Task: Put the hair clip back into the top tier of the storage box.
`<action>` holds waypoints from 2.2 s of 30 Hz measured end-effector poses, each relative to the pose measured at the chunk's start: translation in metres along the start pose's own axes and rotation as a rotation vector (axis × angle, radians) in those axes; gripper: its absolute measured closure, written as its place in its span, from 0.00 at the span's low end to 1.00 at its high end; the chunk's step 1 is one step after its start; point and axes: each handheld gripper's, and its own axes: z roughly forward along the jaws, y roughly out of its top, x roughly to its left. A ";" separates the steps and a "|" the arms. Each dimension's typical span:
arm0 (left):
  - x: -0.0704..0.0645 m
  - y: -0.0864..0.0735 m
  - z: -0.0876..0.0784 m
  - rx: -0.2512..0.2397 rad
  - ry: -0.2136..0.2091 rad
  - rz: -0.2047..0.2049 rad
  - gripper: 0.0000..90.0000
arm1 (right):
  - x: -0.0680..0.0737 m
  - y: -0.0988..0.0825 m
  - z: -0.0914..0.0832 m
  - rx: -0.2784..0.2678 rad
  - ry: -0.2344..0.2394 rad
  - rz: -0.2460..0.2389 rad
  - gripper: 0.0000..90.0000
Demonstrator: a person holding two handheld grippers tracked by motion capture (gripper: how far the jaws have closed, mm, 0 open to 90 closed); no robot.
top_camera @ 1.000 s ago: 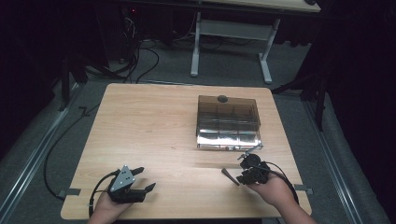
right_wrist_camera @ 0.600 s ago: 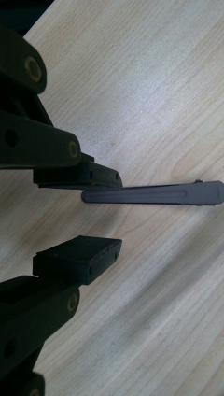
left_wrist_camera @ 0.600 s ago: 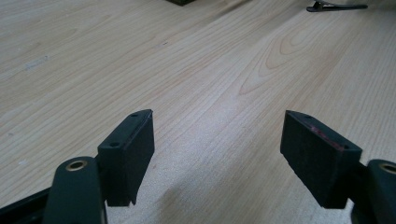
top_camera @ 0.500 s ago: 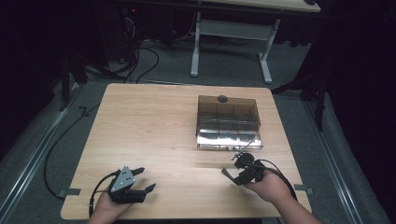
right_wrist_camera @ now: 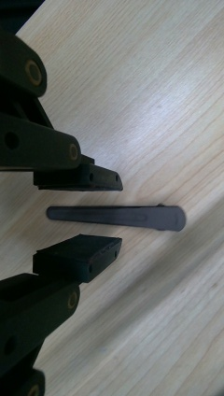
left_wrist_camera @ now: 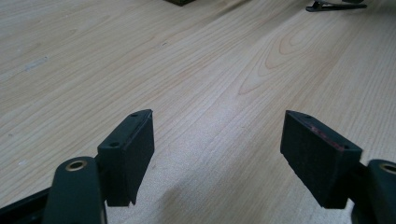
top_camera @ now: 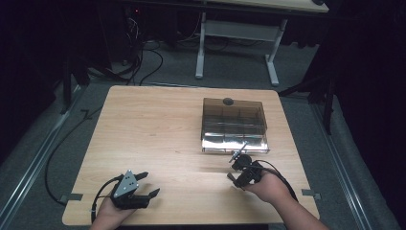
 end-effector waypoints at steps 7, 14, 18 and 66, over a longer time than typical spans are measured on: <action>0.000 0.000 0.000 -0.002 -0.001 -0.004 0.29 | 0.004 0.009 0.007 0.024 -0.009 -0.001 0.80; 0.000 0.000 0.000 -0.006 -0.001 -0.005 0.29 | 0.002 0.015 0.007 0.031 -0.016 0.003 0.84; 0.000 0.000 0.000 -0.006 -0.003 -0.005 0.29 | 0.003 0.017 0.008 0.051 -0.016 0.003 0.86; 0.001 -0.001 -0.001 -0.018 0.004 -0.021 0.29 | 0.003 0.016 -0.018 0.033 -0.006 -0.011 0.92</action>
